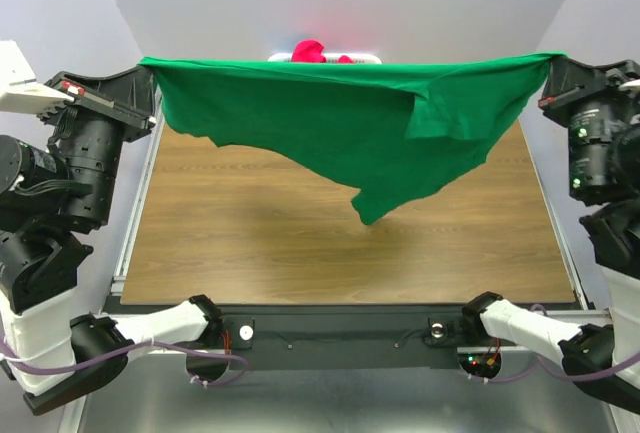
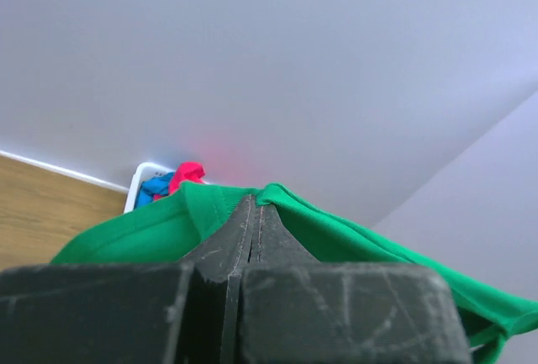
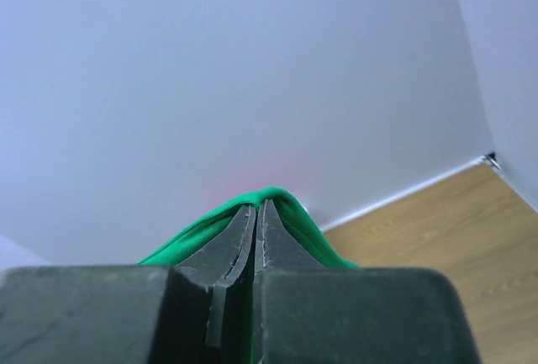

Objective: Fold and stack the t-shirts
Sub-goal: Flatten the tshirt out

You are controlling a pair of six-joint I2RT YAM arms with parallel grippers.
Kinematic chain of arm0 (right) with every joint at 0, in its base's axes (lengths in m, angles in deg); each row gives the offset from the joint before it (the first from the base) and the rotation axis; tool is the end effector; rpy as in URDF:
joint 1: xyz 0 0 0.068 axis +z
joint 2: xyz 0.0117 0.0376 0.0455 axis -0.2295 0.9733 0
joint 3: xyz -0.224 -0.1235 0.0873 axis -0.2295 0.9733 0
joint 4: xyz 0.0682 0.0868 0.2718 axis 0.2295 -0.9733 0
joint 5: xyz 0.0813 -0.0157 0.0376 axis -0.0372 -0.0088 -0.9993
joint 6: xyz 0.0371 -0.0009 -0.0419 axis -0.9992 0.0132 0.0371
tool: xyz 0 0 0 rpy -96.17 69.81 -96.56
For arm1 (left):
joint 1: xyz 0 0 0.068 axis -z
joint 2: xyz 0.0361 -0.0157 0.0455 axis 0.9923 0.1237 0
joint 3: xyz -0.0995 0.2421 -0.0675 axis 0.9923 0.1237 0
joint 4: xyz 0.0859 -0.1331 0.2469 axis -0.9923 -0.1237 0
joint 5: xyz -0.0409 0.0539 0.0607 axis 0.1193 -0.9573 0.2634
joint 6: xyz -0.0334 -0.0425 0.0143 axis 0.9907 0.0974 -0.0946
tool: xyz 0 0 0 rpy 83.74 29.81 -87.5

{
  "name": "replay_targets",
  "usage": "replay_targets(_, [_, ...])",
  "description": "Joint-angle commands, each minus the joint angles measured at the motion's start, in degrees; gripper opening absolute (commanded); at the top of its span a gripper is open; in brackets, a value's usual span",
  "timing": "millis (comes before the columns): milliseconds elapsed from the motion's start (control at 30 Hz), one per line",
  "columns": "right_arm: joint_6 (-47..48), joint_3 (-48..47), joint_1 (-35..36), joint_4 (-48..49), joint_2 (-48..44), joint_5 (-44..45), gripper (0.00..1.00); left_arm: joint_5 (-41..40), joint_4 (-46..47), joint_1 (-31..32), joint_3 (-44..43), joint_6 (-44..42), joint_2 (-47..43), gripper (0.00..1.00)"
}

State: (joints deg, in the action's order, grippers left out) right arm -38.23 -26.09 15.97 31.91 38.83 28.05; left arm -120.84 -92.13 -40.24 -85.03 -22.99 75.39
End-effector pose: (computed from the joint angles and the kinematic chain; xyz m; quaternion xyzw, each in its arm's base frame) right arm 0.1219 0.0385 0.6120 0.2362 0.5795 0.1095 0.7722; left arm 0.0796 -0.0422 0.6489 -0.1637 0.5635 -0.2787 0.7602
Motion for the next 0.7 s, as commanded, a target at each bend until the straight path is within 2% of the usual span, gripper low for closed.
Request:
replay_targets(0, [2.2, -2.7, -0.4, -1.1, 0.8, -3.8, 0.0, 1.2, 2.7, -0.4, 0.2, -3.1, 0.7, 0.0])
replay_targets(133, [0.8, -2.2, -0.3, -1.4, 1.9, -6.2, 0.0, 0.6, 4.1, -0.3, 2.7, -2.9, 2.0, 0.0])
replay_targets(300, [1.5, -2.7, -0.4, -1.4, 9.2, -3.4, 0.0, -5.8, 5.7, -0.8, 4.2, -2.4, 8.7, 0.0])
replay_targets(333, [1.5, -2.6, -0.4, -1.3, 10.5, -3.0, 0.01, -4.8, 6.7, -1.7, 4.7, -3.1, 9.9, 0.0])
replay_targets(400, [1.9, -3.9, -0.4, -1.1, 15.3, -0.8, 0.0, 0.6, 8.6, -7.8, 4.3, -3.2, 13.7, 0.0])
replay_targets(467, [4.1, -7.2, -0.4, -0.7, 18.9, 1.5, 0.0, 7.8, 5.1, -13.3, -1.6, -1.0, 18.8, 0.0])
replay_targets(533, [6.3, -13.2, -0.4, -0.7, 22.4, 3.3, 0.0, 11.5, 2.4, -18.2, -6.0, -0.7, 21.5, 0.0])
replay_targets(600, [7.4, -16.5, -0.4, -0.7, 23.2, 2.2, 0.0, 14.1, 2.4, -19.1, -7.7, -1.2, 21.7, 0.0])
replay_targets(667, [8.1, -19.0, -0.4, -0.7, 22.4, 1.9, 0.01, 16.0, 5.2, -19.2, -3.3, -1.6, 17.9, 0.0])
